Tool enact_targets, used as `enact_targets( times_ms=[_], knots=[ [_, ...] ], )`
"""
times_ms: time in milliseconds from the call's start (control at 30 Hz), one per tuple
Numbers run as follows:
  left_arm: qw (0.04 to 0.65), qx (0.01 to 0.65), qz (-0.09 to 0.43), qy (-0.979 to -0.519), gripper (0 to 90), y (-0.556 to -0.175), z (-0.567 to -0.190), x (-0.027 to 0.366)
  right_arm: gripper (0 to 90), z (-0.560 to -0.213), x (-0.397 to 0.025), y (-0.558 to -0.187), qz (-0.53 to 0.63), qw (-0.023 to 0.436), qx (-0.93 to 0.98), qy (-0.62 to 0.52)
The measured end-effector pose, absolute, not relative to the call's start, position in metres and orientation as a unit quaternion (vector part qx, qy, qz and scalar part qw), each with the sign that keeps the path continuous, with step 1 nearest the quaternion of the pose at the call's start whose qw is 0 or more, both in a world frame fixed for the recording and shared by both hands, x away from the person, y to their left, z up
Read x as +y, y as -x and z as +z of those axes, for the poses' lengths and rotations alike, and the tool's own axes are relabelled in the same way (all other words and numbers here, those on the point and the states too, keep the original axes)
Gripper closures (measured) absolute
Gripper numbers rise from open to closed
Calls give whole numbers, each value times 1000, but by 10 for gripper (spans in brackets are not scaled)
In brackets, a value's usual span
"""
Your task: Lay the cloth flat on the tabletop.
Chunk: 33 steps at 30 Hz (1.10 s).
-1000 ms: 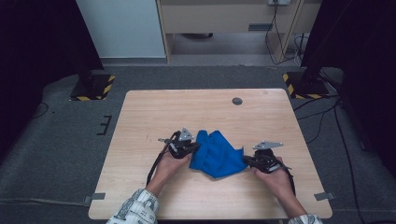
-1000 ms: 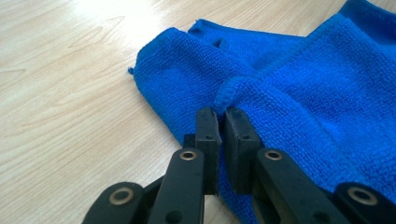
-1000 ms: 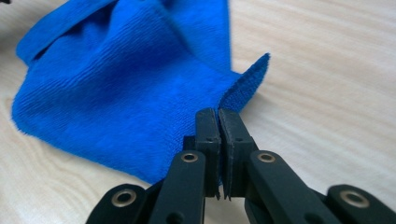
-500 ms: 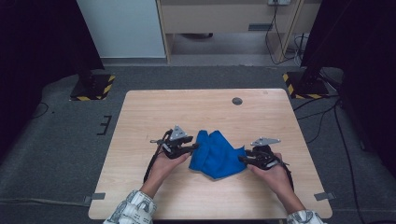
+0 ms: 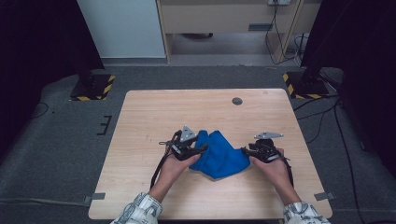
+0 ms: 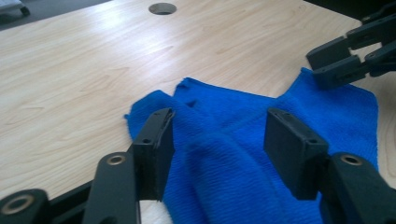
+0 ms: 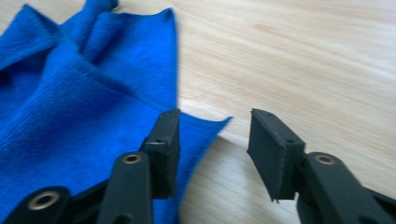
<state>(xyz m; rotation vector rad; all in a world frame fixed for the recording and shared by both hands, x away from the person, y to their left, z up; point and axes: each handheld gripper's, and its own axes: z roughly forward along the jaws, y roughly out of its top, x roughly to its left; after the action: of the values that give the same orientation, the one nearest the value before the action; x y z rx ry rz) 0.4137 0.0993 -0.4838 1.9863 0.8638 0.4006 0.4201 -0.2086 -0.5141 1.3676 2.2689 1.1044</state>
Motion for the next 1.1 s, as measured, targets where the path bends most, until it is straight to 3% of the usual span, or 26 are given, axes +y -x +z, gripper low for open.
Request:
enact_targets(
  times_ms=[67,133,200,400,633,700,867,1100],
  knots=[
    [447,343,163,-810,410,-412,-486,94,593,-516,-205,-420,382,125,788,-466],
    [442,342,166,-812,407,-411,-489,91,766,-516,-202,-420,380,125,796,-454],
    [436,340,165,-817,412,-412,-492,89,884,-515,-200,-419,383,121,796,-453],
    [419,351,156,-823,420,-420,-506,85,891,-509,-195,-416,390,116,797,-446],
    [389,361,161,-832,370,-424,-519,77,891,-507,-192,-413,394,114,799,-440],
    [385,362,155,-834,413,-426,-523,79,892,-506,-192,-412,395,116,799,-439],
    [389,366,156,-831,622,-426,-522,84,894,-504,-195,-412,397,119,796,-442],
    [395,389,177,-814,581,-429,-518,101,896,-502,-204,-411,393,127,794,-446]
  ],
)
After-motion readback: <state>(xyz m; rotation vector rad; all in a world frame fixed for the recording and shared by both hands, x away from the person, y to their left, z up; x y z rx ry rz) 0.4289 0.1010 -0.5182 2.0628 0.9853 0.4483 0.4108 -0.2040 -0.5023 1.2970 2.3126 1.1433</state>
